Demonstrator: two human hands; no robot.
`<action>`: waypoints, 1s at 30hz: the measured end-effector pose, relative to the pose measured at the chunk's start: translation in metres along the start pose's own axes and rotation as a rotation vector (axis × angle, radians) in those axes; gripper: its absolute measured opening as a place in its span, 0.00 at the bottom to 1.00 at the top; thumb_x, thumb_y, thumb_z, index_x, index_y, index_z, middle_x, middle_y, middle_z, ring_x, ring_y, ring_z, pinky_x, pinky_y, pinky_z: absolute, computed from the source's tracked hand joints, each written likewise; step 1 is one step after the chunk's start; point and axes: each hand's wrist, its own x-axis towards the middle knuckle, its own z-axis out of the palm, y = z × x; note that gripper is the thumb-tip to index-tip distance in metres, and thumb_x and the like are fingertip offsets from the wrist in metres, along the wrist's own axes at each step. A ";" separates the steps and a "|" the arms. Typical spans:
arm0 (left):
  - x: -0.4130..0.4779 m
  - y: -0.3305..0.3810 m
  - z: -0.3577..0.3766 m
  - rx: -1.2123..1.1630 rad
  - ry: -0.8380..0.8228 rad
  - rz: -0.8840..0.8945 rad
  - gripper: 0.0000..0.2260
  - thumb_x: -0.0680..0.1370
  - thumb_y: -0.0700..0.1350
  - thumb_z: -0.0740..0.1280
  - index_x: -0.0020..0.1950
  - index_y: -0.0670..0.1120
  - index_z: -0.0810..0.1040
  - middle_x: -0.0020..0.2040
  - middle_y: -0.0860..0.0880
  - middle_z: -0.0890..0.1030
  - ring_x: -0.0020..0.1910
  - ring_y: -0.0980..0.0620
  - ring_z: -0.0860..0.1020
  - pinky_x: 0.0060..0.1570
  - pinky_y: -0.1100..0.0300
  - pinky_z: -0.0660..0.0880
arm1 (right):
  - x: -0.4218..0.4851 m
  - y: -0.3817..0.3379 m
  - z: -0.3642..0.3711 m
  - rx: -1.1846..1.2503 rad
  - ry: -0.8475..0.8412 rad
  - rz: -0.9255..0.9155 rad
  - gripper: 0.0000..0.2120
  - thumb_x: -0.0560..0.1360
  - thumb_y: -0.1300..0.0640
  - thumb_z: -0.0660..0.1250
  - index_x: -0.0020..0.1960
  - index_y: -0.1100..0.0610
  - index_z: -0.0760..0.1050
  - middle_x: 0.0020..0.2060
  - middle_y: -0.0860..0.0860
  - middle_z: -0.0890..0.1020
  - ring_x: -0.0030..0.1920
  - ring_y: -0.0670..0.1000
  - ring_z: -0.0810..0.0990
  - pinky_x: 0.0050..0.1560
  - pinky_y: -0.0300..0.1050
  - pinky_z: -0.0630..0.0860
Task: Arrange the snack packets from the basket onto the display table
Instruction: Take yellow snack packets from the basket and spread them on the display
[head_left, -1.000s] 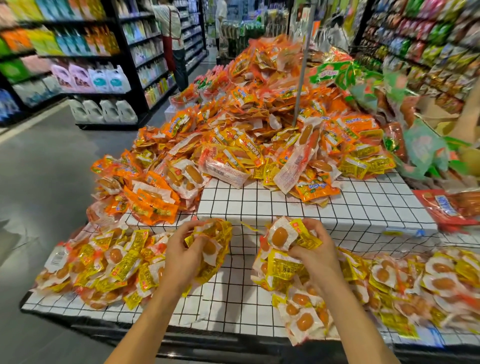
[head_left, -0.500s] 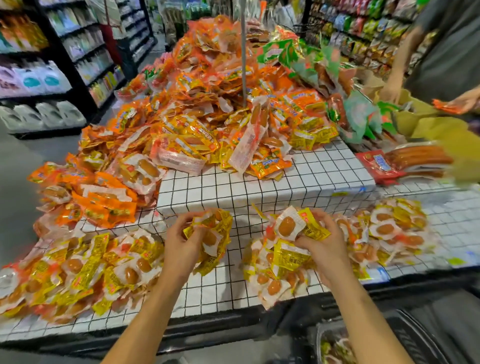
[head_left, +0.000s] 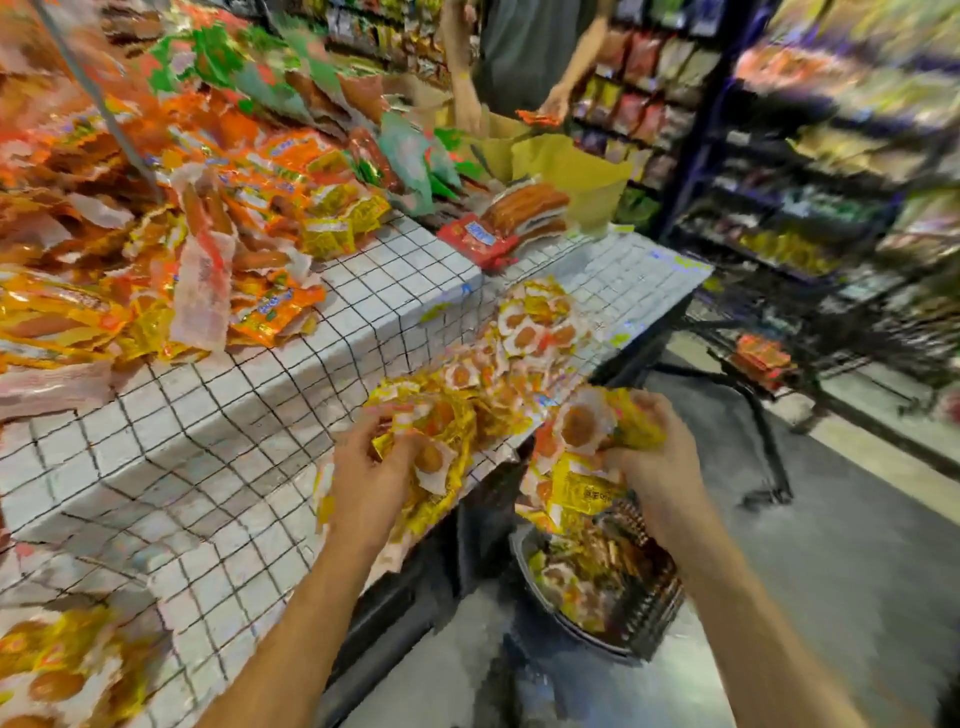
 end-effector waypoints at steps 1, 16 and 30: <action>-0.001 0.004 0.016 -0.014 -0.051 0.005 0.10 0.73 0.35 0.67 0.50 0.48 0.80 0.36 0.57 0.83 0.40 0.61 0.81 0.43 0.66 0.74 | -0.001 0.002 -0.015 -0.015 0.031 -0.009 0.30 0.52 0.71 0.74 0.49 0.49 0.75 0.43 0.52 0.83 0.39 0.46 0.81 0.33 0.39 0.76; 0.007 -0.029 0.262 0.081 -0.475 -0.116 0.11 0.75 0.32 0.67 0.52 0.47 0.81 0.42 0.55 0.83 0.41 0.63 0.80 0.39 0.71 0.74 | 0.068 0.081 -0.218 -0.080 0.307 0.118 0.29 0.55 0.74 0.75 0.49 0.50 0.75 0.43 0.51 0.81 0.43 0.52 0.82 0.39 0.52 0.81; 0.037 -0.206 0.434 0.312 -0.539 -0.426 0.12 0.68 0.35 0.70 0.47 0.50 0.83 0.37 0.52 0.84 0.31 0.59 0.78 0.36 0.58 0.74 | 0.184 0.262 -0.280 -0.252 0.362 0.359 0.27 0.60 0.70 0.80 0.49 0.48 0.74 0.43 0.46 0.83 0.43 0.44 0.82 0.44 0.43 0.78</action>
